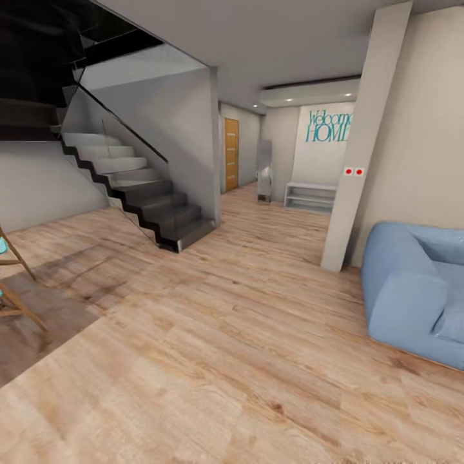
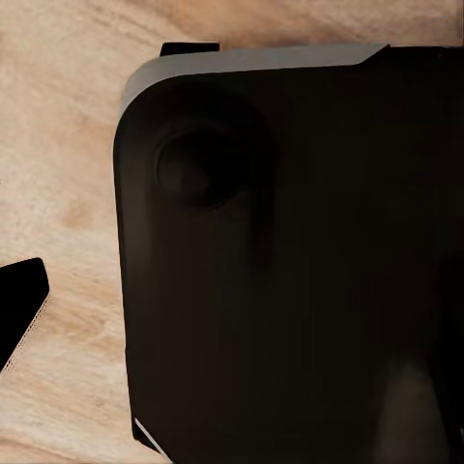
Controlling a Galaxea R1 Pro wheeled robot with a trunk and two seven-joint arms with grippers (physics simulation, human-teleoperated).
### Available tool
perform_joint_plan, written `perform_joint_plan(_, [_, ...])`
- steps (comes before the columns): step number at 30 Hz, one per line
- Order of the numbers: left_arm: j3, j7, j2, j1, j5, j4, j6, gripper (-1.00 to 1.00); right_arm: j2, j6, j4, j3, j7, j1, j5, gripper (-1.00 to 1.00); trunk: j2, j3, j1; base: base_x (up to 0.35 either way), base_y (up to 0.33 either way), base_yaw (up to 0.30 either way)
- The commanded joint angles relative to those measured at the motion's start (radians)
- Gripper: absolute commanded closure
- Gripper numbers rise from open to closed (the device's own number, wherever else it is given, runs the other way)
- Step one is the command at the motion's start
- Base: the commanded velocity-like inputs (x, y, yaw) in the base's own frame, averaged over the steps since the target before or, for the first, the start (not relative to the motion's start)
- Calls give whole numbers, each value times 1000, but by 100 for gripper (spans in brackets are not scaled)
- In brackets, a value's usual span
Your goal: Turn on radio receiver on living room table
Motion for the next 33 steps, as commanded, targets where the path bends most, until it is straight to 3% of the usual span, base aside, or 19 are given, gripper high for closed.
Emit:
perform_joint_plan(1, [0, 0, 0, 0, 0, 0, 0, -100, 0, 0, 0, 0, 0, 0, 0, -100, 0, 0, 0, 33, 0, -262])
perform_joint_plan(33, [1, 0, -5, 0, 0, 0, -2, -100, 0, 0, 0, 0, 0, 0, -2, -100, 0, 0, 0, 2, 0, -284])
